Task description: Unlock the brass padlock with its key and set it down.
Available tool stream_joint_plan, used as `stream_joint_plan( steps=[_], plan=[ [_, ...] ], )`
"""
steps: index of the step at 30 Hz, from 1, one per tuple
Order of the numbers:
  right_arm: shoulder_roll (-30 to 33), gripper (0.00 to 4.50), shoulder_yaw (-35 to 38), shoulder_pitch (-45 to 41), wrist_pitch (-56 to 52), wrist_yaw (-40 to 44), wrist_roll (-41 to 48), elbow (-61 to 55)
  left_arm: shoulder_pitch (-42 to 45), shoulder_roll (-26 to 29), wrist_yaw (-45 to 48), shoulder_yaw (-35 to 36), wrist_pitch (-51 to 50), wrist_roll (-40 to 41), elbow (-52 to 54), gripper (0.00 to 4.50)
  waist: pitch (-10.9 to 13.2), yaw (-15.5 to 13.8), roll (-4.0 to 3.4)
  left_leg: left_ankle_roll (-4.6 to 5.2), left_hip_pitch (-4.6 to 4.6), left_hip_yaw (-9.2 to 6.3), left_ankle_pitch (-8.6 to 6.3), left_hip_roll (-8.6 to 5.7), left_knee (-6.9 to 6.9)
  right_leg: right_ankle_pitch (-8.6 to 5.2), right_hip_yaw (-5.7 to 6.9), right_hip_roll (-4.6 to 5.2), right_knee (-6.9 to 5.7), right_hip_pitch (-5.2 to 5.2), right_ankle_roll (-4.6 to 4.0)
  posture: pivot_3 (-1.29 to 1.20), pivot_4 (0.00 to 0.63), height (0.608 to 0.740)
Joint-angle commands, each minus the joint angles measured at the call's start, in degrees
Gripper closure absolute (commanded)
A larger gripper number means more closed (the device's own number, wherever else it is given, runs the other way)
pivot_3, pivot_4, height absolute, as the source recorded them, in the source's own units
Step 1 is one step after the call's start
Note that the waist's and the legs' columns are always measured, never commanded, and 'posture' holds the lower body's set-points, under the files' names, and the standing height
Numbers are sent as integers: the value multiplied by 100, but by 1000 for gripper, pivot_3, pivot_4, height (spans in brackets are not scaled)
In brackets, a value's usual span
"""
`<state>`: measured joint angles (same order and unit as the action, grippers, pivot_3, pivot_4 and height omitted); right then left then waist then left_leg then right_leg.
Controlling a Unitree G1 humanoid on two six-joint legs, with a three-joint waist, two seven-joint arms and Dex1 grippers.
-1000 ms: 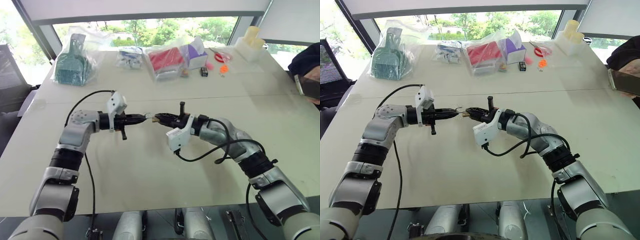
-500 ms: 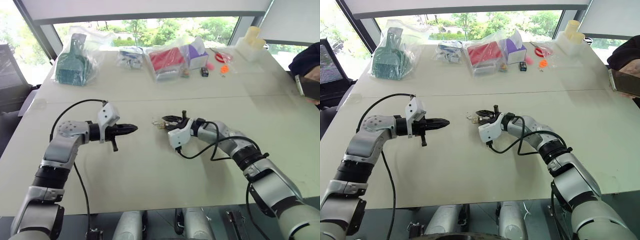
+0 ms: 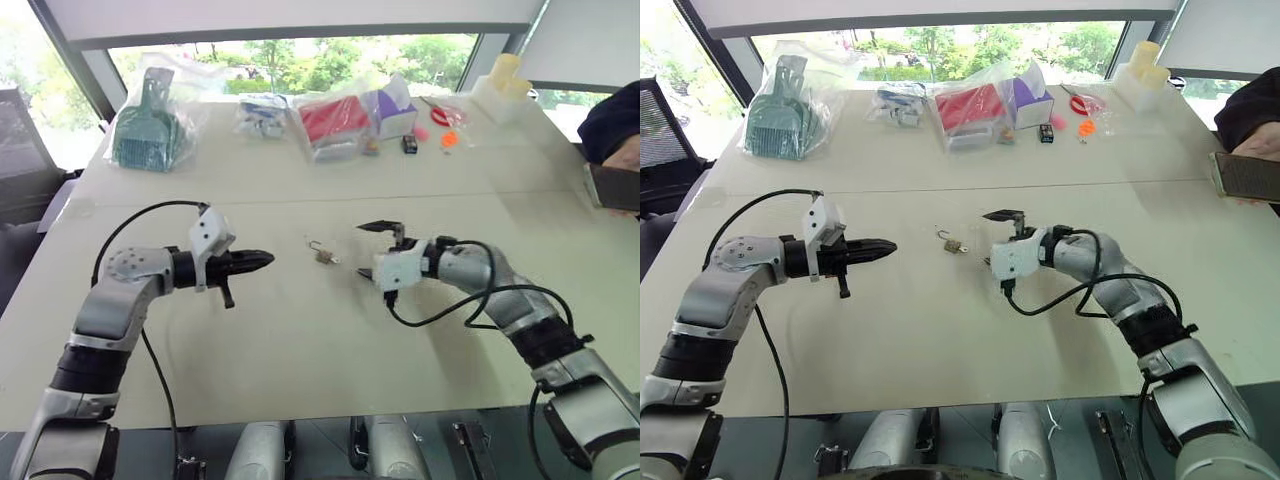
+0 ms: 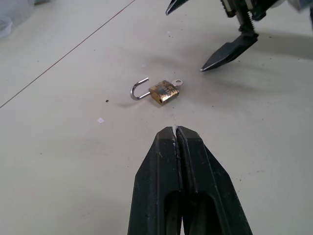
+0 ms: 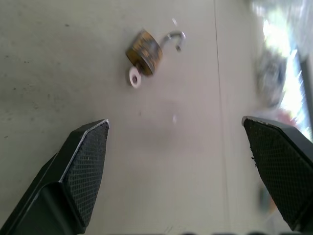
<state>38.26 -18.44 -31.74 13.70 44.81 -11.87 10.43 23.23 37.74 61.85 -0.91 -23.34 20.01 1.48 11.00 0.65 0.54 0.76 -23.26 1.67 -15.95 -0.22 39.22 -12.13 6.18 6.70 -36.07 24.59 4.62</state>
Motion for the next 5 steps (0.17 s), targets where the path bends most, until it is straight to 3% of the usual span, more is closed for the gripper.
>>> stream_joint_plan(
  steps=[1, 5],
  plan=[
    [-31, 20, 617, -4, -2416, 839, 1528, -1160, 34, 122, -26, 187, -2, 120, 249, 4500, 0, 9, -1, 0, 2, 1, 0, 1, 0, 0, 0, -1, -1, 0, 0, 0, 150, 740],
    [21, 20, 968, 62, -4304, 1175, 2514, -1940, 20, 166, -75, 242, -32, 195, 296, 4500, 0, -20, -1, 0, 2, -2, -1, 2, 0, 0, 2, -1, -1, 0, -1, 0, 150, 740]
  ],
)
